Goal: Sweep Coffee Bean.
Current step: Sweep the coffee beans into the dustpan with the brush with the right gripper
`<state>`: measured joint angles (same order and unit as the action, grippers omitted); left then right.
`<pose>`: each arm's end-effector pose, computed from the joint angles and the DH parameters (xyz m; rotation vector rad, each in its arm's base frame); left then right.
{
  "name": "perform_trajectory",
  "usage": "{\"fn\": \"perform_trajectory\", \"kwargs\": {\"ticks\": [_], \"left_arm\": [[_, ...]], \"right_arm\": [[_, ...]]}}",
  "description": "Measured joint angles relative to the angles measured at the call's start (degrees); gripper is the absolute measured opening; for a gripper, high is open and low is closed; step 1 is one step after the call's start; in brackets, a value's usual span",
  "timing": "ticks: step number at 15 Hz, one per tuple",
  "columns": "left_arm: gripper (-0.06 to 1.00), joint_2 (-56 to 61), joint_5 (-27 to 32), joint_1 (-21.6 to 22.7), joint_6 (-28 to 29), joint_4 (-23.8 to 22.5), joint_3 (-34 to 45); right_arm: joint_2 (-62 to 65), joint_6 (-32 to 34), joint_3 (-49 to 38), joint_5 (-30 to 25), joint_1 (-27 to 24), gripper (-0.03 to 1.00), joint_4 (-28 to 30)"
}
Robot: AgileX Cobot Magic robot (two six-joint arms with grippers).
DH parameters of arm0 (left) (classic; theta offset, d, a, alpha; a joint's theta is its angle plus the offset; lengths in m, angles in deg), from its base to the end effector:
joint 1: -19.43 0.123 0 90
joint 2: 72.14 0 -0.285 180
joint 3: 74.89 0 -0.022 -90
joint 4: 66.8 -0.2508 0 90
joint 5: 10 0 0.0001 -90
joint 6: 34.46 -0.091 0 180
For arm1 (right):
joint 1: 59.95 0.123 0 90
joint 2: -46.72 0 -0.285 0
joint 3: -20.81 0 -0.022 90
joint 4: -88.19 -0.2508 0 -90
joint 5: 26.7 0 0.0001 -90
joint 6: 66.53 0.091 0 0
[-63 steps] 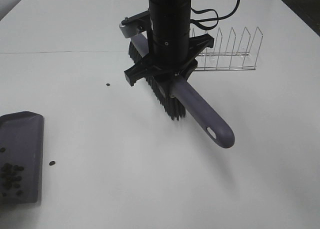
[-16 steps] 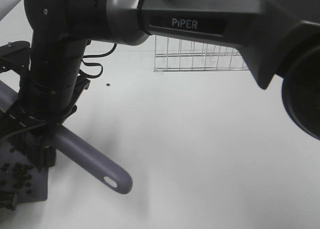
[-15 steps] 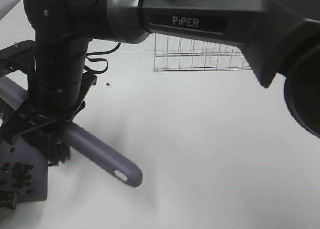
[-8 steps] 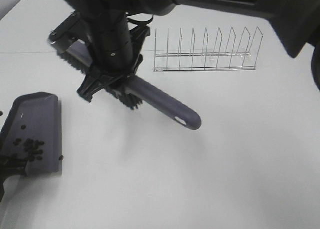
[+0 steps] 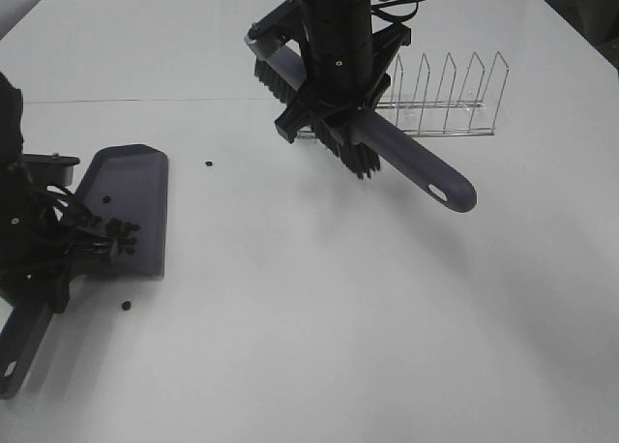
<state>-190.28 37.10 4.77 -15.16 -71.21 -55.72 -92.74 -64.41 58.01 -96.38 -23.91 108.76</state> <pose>0.3048 -0.0744 0.1143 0.0407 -3.0815 -0.1148 0.4059 0.2582 0.1917 -0.9758 2.6985 -0.4069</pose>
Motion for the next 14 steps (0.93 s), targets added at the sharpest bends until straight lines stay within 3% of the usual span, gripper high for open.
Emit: {"fn": "perform_trajectory", "kwargs": {"ticks": [1, 5, 10, 14], "left_arm": [[0.35, -4.4, 0.6, 0.0, -1.9, 0.7, -5.7], [0.35, -10.7, 4.4, 0.0, -6.4, 3.4, -13.9], [0.35, -11.4, 5.0, 0.0, -7.7, 3.6, -15.0], [0.35, -11.4, 5.0, 0.0, -7.8, 3.6, -15.0]], "right_arm": [[-3.0, -1.8, 0.0, -0.3, 0.0, 0.31, 0.0], [-10.3, -3.0, 7.3, -0.7, 0.0, 0.31, -0.2], [-13.5, -5.6, 10.5, -0.3, 0.6, 0.31, -3.6], [-14.7, -10.9, 10.5, -0.5, 4.8, 0.31, -5.9]]}}
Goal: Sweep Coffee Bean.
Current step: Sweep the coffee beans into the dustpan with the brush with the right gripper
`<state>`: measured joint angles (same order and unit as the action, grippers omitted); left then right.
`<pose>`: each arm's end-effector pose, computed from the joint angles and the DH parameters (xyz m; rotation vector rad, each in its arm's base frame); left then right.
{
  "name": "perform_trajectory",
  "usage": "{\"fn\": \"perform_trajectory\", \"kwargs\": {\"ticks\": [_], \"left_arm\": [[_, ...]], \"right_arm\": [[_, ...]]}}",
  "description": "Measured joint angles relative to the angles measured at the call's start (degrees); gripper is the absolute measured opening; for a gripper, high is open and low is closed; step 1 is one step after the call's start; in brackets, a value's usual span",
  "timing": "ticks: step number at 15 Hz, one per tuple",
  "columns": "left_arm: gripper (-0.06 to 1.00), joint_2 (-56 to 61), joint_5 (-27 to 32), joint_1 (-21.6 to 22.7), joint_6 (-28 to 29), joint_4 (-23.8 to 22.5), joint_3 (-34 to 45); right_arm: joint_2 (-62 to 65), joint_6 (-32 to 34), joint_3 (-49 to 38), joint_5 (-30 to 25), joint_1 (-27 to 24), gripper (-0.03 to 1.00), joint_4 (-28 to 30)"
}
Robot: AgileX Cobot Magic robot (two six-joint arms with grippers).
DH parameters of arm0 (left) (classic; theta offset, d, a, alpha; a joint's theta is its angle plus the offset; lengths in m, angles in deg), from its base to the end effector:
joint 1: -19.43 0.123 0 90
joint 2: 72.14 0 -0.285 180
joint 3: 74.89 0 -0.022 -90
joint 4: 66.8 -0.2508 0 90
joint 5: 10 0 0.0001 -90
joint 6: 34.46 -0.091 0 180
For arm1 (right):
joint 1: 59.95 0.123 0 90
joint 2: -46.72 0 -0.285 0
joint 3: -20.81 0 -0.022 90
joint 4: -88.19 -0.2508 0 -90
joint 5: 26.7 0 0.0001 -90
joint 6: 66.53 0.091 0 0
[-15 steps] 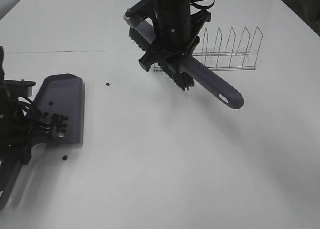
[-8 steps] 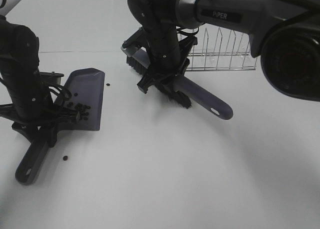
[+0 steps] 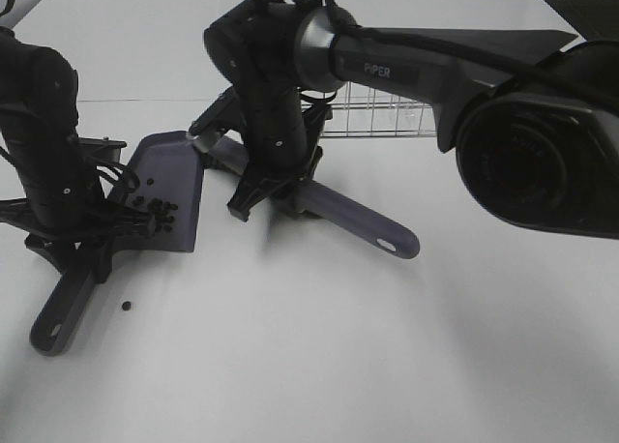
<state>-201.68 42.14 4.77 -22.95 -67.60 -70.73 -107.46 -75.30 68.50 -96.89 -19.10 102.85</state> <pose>0.3569 -0.0923 0.0949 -0.0976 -3.0427 -0.0509 0.3994 0.3167 0.1089 -1.3675 2.6717 -0.3284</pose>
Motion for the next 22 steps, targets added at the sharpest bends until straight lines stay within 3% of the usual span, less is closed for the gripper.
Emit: {"fn": "perform_trajectory", "kwargs": {"ticks": [3, 5, 7, 13, 18, 22], "left_arm": [[0.35, 0.0, 0.0, 0.0, 0.0, 0.0, 0.0], [0.35, 0.0, 0.0, 0.0, 0.0, 0.0, 0.0], [0.35, 0.0, 0.0, 0.0, -0.2, 0.1, 0.0], [0.35, 0.7, -0.3, 0.0, -0.2, -1.3, 0.2], [0.35, 1.5, 2.5, 0.0, -0.1, -2.5, 0.2], [0.35, 3.3, 3.5, 0.0, 1.2, -3.6, 1.2]], "right_arm": [[0.0, -1.5, 0.8, 0.0, 5.0, 0.31, -2.2], [0.0, 0.9, 4.2, -0.2, 6.5, 0.31, -2.5], [1.0, 3.8, 6.5, -0.2, 6.4, 0.31, 2.1], [7.4, 7.1, 5.4, -0.3, -2.5, 0.31, 1.0], [16.5, 8.8, -8.0, -0.2, -7.8, 0.31, -1.8], [19.3, 9.4, -16.1, -0.6, -8.3, 0.31, -3.2]]}}
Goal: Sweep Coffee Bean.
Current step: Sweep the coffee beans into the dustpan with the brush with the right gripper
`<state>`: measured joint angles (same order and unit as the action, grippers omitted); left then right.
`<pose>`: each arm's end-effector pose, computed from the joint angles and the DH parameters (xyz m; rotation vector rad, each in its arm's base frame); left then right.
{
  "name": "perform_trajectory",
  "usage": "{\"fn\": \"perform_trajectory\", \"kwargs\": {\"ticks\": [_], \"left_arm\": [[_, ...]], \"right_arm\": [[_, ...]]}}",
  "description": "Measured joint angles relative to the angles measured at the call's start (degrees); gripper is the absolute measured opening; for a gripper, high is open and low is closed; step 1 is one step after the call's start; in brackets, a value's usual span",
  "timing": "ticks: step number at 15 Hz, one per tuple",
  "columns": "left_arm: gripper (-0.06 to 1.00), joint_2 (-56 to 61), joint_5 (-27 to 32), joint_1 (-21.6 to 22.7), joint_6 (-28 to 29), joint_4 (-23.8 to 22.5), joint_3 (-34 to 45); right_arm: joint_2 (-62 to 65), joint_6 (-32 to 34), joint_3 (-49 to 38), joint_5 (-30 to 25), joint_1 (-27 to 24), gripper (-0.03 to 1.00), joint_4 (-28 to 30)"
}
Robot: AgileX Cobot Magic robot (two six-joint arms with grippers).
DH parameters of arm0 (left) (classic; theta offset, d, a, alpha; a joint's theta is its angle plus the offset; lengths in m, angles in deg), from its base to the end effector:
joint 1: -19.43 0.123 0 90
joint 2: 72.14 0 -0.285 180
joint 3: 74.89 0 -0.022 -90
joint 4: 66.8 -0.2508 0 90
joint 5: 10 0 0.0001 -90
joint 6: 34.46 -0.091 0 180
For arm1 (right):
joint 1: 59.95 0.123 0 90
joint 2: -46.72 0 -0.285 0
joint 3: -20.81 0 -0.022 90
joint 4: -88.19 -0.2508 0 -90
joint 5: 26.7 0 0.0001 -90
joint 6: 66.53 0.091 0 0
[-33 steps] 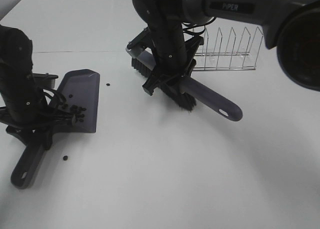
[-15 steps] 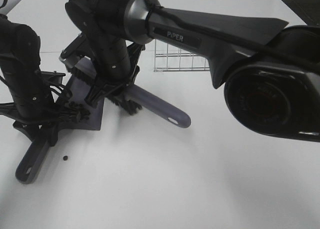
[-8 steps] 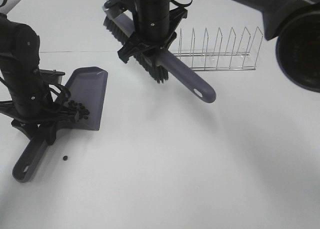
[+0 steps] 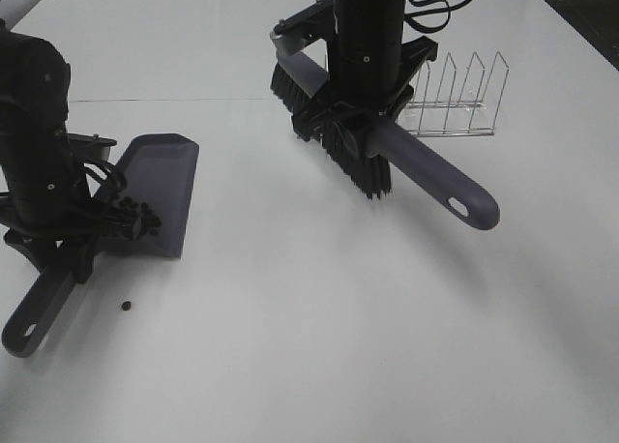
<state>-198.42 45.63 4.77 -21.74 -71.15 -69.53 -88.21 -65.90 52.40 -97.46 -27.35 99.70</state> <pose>0.3490 -0.0854 0.1125 -0.1222 -3.0272 -0.1338 0.3968 0.2334 0.1995 -0.9011 2.8396 -0.2325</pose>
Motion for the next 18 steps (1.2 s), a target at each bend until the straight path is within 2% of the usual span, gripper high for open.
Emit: {"fn": "perform_trajectory", "kwargs": {"ticks": [2, 5, 7, 10, 14, 18], "left_arm": [[0.35, 3.6, -0.1, 0.1, 1.4, -1.4, 3.1], [0.35, 11.1, -2.7, 3.2, 2.9, -1.9, 14.1], [0.35, 14.6, -4.1, 4.5, 3.2, -1.9, 18.7], [0.35, 20.9, -6.1, 4.5, 5.1, -1.3, 28.0], [0.35, 25.6, -11.2, 4.5, 10.5, -0.9, 40.0], [0.35, 26.0, -16.3, 4.5, 11.3, 2.8, 43.0]], "right_arm": [[0.1, 0.3, -1.4, 0.0, 0.0, 0.31, -2.5], [0.1, 8.9, -1.4, 0.1, 0.2, 0.31, -7.0], [0.1, 10.9, -1.4, 0.1, 1.1, 0.31, -7.5], [0.1, 11.7, -1.4, 0.1, 4.9, 0.31, -7.6], [0.2, 13.3, -2.0, 0.3, 11.3, 0.31, -8.1], [-0.4, 15.6, -5.5, 0.1, 16.0, 0.31, -7.8]]}}
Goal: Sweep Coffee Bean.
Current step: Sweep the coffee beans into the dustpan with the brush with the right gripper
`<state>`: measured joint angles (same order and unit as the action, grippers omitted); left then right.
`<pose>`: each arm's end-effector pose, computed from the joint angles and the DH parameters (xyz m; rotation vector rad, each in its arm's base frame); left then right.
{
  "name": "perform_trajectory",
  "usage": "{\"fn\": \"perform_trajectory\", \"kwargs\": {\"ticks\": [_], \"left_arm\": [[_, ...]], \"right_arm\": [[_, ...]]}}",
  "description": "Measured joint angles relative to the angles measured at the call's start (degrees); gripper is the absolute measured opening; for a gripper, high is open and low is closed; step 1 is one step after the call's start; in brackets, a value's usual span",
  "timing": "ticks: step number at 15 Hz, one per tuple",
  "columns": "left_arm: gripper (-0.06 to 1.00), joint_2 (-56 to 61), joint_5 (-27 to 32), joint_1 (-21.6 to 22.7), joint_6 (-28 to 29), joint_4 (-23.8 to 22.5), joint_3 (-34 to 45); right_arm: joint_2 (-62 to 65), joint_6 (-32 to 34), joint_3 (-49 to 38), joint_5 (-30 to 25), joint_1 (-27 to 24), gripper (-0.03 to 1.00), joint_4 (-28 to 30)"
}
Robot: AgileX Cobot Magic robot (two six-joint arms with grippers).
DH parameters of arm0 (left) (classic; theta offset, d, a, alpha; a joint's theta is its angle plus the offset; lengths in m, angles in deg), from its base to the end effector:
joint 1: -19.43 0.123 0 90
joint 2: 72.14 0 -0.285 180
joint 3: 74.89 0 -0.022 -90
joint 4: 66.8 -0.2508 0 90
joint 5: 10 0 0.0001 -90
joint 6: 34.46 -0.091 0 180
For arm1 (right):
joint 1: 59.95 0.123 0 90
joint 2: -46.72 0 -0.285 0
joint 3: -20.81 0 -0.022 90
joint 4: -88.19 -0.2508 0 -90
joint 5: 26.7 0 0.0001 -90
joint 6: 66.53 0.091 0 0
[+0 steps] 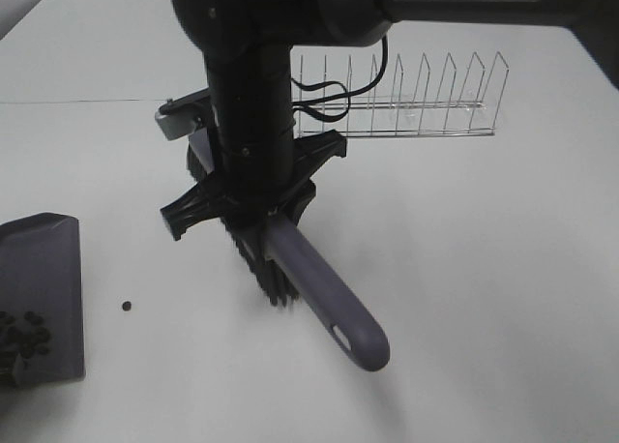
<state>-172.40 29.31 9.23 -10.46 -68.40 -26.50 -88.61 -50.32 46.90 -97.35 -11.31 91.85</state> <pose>0.1847 -0.0316 0.1106 0.3277 -2.9945 -0.0849 0.2994 0.3318 0.1707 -0.8990 2.9738 -0.0775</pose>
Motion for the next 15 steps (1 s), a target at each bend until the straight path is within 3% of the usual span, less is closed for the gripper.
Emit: {"fn": "perform_trajectory", "kwargs": {"ticks": [5, 9, 11, 12, 13, 15], "left_arm": [[0.35, -1.9, -2.6, -4.1, 0.7, 0.6, 0.2], [0.35, -5.2, -2.3, -4.2, 0.7, 0.8, -0.5], [0.35, -5.3, -2.3, -4.2, 0.6, 0.9, -0.6], [0.35, -5.3, -2.3, -4.2, 0.5, 0.9, -0.6], [0.35, -5.3, -2.3, -4.2, 0.7, 1.1, -0.6], [0.35, -5.4, -2.3, -4.2, 0.5, 1.1, -0.6]], "right_arm": [[-4.5, 1.0, 0.5, 1.0, 6.6, 0.31, -1.8], [-7.8, 0.5, 2.6, 1.4, 9.9, 0.31, -4.5], [-8.0, -1.9, 6.0, 1.7, 11.8, 0.31, -8.0], [-8.0, -5.2, 9.7, 2.6, 13.5, 0.31, -14.4], [-8.0, -5.7, 11.6, 2.1, 13.8, 0.31, -16.2], [-8.0, -6.4, 15.0, 0.3, 13.5, 0.31, -13.1]]}}
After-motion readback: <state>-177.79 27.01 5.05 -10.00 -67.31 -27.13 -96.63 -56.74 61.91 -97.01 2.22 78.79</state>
